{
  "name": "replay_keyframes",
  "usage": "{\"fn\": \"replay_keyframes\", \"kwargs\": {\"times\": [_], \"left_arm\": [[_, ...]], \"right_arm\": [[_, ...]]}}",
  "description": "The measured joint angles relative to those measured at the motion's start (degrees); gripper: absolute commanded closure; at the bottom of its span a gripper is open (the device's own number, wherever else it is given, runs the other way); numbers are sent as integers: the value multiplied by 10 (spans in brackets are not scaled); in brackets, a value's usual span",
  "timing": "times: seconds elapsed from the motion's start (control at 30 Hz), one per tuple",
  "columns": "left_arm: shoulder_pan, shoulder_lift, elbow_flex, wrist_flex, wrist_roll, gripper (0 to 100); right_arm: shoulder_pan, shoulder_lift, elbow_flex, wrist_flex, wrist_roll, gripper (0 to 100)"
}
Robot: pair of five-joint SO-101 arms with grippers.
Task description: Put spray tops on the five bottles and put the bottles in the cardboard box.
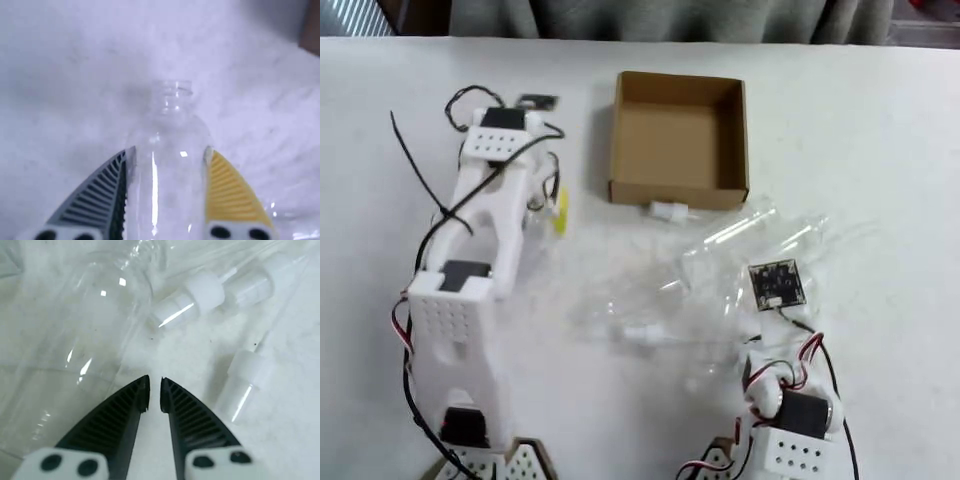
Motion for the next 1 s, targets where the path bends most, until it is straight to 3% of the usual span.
{"fn": "replay_keyframes", "kwargs": {"times": [0.13, 0.43, 0.7, 0.9, 1.0], "left_arm": [[0, -43, 73, -20, -22, 980], [0, -300, 408, -236, -25, 926], [0, -335, 497, -249, -25, 855], [-1, -335, 498, -249, -25, 648], [-4, -337, 501, -248, -25, 624]], "right_arm": [[0, 0, 0, 0, 0, 971], [0, 0, 0, 0, 0, 971], [0, 0, 0, 0, 0, 971], [0, 0, 0, 0, 0, 971], [0, 0, 0, 0, 0, 971]]}}
